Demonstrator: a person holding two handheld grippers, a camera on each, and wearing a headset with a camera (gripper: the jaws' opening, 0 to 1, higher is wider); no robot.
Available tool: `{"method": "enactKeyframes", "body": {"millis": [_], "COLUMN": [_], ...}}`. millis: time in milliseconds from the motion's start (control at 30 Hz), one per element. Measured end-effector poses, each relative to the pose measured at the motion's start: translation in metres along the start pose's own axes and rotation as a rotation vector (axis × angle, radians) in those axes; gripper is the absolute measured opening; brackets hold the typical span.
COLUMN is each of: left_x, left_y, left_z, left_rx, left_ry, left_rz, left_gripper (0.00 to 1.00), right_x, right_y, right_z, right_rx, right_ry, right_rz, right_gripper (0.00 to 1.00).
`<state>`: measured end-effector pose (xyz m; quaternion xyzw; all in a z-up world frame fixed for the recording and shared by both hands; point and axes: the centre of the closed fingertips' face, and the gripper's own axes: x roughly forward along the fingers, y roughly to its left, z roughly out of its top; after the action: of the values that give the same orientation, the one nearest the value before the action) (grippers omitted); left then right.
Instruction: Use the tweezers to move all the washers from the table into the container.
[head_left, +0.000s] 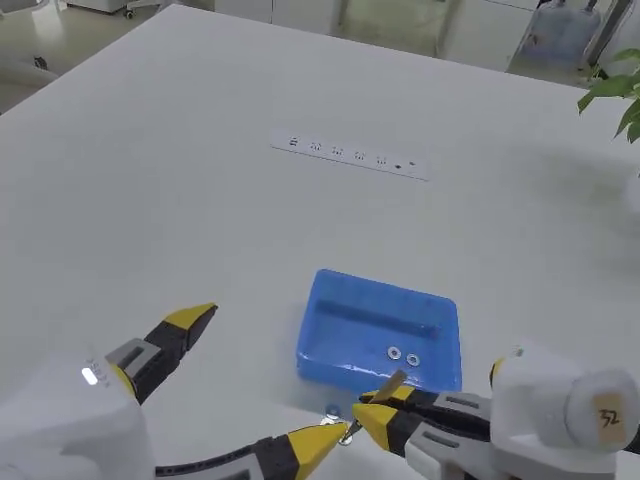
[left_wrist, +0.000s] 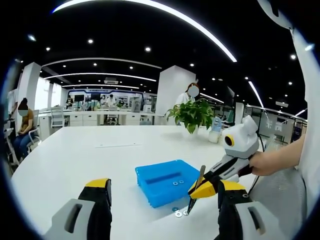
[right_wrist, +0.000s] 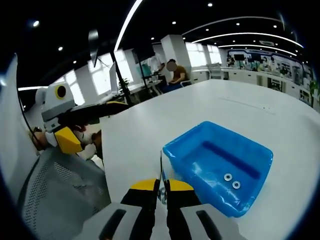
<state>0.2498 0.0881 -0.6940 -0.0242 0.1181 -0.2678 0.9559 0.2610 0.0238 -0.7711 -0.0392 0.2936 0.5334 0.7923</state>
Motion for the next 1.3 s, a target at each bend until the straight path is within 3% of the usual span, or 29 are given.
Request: {"method": "enactKeyframes", "body": {"millis": [267, 400, 567, 733, 1033, 1300], "left_x": [0.001, 0.001, 0.001, 0.001, 0.001, 0.0], "left_y": [-0.002, -0.001, -0.001, -0.001, 0.0, 0.001], "left_z": [-0.002, -0.002, -0.003, -0.002, -0.002, -0.001], "left_rx": [0.004, -0.001, 0.002, 0.003, -0.002, -0.007], "left_ry": [0.014, 0.014, 0.017, 0.012, 0.008, 0.006], "left_rz": [-0.006, -0.003, -0.003, -0.002, -0.002, -0.002], "left_gripper": [0.9, 0.9, 0.9, 0.89, 0.89, 0.89], "right_x": [0.003, 0.006, 0.008, 0.009, 0.009, 0.012], "right_y": [0.004, 0.017, 0.025, 0.027, 0.024, 0.026], "right_z": [-0.003, -0.005, -0.006, -0.005, -0.003, -0.005], "right_rx": [-0.055, -0.173, -0.302, -0.325, -0.271, -0.27], "right_ry": [0.009, 0.043, 0.078, 0.088, 0.074, 0.082], "right_rz": [0.015, 0.061, 0.061, 0.074, 0.081, 0.087], "right_gripper": [0.03, 0.03, 0.02, 0.01, 0.03, 0.03]}}
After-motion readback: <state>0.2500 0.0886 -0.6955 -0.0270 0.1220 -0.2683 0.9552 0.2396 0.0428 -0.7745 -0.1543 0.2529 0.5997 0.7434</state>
